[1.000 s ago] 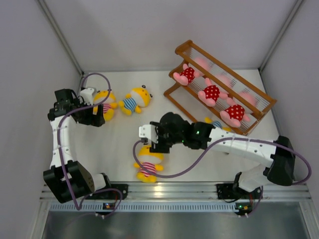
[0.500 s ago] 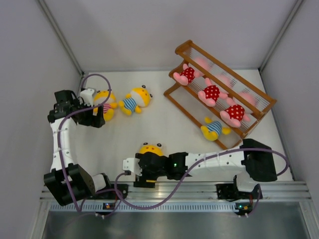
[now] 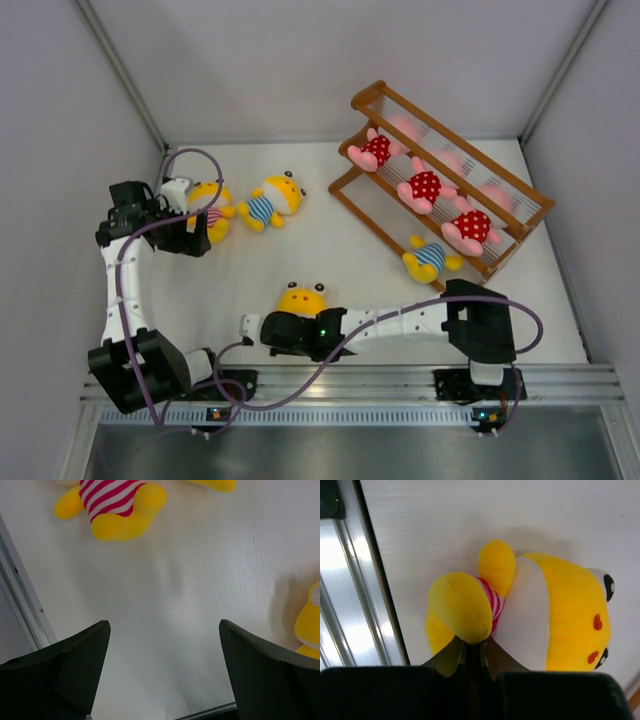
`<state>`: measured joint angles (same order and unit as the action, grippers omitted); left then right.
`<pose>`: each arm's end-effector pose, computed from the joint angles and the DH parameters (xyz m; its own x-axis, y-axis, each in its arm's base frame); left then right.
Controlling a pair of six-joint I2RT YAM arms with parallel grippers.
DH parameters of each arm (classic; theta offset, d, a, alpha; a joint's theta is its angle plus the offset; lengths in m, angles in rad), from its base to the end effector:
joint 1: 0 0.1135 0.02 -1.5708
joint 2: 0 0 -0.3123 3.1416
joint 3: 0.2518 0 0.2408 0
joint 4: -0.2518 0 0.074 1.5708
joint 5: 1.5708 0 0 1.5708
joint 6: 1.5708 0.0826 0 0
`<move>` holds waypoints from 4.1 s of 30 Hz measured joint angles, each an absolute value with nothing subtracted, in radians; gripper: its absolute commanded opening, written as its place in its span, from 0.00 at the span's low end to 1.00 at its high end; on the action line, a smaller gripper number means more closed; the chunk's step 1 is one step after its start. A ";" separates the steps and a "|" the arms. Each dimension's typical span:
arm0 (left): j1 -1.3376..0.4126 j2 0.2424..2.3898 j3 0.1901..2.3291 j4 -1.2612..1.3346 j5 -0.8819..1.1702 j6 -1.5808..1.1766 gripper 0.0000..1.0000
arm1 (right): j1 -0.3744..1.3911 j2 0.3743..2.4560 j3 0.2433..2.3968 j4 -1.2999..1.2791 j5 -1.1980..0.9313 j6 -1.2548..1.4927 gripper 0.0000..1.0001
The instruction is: Place and organize the stuffed toys onto the shelf
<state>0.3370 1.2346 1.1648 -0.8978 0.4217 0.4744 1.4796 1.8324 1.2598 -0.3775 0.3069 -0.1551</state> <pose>0.2363 0.0470 0.3289 -0.7291 0.1862 -0.6586 0.2816 0.9587 -0.0407 0.0629 0.4141 0.2150 0.0710 -0.8408 -0.5367 -0.9335 0.1335 -0.3327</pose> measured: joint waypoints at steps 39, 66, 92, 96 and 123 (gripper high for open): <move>0.338 1.211 1.164 -0.898 0.408 0.479 0.96 | 0.604 1.841 2.145 -0.753 0.415 -0.733 0.02; 0.338 1.211 1.164 -0.898 0.403 0.494 0.96 | 0.514 1.851 2.147 -0.738 0.285 -0.685 0.76; 0.322 1.665 1.332 -0.814 0.310 0.562 0.89 | 0.696 1.678 2.072 -0.717 0.403 -0.766 1.00; 0.290 1.715 1.335 -0.783 0.329 0.550 0.54 | 0.742 1.610 1.982 -0.689 0.429 -0.768 0.99; 0.280 1.214 1.221 -0.685 0.565 0.536 0.00 | 1.043 1.303 1.466 -0.381 0.057 -0.528 0.99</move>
